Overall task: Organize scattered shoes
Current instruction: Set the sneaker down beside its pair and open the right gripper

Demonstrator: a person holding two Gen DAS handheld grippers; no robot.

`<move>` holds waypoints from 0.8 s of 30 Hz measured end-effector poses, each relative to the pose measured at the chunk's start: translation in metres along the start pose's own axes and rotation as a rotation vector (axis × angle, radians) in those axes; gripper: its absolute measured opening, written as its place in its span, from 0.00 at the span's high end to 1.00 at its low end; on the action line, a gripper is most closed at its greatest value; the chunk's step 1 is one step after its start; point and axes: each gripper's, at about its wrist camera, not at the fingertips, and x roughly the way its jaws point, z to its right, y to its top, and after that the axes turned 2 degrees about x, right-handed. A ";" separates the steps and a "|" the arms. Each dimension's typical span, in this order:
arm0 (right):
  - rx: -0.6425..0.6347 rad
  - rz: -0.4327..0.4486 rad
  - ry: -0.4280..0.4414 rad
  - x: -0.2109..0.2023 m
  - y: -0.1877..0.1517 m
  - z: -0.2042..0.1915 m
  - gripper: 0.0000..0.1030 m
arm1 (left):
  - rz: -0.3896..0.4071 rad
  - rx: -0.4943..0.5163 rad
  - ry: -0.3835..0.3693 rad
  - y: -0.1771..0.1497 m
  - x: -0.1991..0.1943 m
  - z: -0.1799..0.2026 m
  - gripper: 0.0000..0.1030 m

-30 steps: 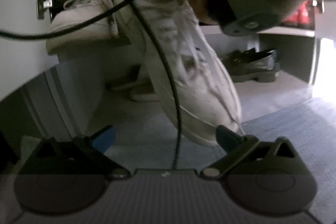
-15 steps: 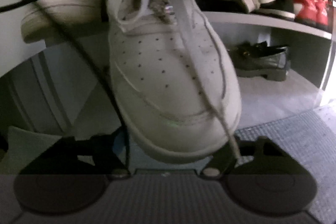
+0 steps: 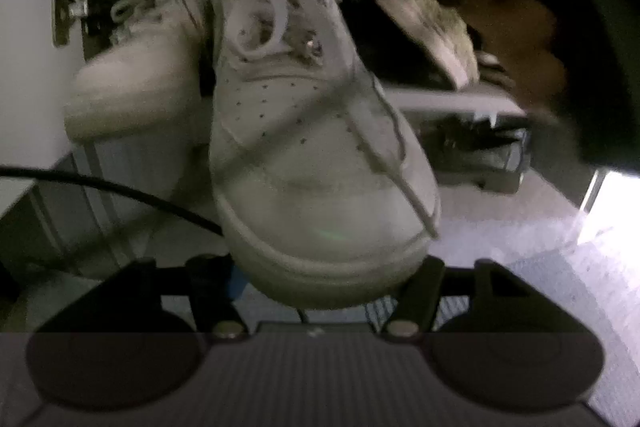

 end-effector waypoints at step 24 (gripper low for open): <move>0.815 -0.234 0.244 0.033 -0.081 0.081 0.21 | -0.038 0.017 0.109 0.034 0.046 -0.009 0.20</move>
